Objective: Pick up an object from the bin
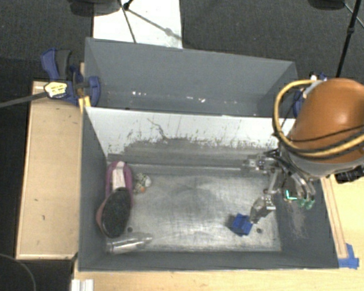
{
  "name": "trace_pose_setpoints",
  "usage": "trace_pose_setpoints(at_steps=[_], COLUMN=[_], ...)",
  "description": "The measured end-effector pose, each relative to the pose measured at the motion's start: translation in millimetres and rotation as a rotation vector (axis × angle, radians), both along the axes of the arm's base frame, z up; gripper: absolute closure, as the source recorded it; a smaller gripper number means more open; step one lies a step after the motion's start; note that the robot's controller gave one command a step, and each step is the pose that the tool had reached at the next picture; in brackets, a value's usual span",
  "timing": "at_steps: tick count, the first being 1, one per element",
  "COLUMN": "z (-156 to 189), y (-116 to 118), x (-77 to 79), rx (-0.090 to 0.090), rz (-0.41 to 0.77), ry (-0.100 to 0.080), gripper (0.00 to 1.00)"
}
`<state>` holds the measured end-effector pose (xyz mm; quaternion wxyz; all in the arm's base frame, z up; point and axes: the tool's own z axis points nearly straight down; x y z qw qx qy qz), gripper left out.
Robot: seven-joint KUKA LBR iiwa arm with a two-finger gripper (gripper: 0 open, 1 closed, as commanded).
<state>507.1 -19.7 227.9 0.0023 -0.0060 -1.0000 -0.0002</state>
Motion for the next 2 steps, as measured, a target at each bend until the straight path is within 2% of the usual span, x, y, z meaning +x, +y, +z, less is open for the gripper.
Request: trace_pose_setpoints(at_steps=[1,2], z=[-160,-157], y=[-8,-72], x=[-11.8,16.6], rx=[0.000,-0.004], rz=[0.087,0.133], ry=[-0.004,-0.009], gripper=[0.00,0.00])
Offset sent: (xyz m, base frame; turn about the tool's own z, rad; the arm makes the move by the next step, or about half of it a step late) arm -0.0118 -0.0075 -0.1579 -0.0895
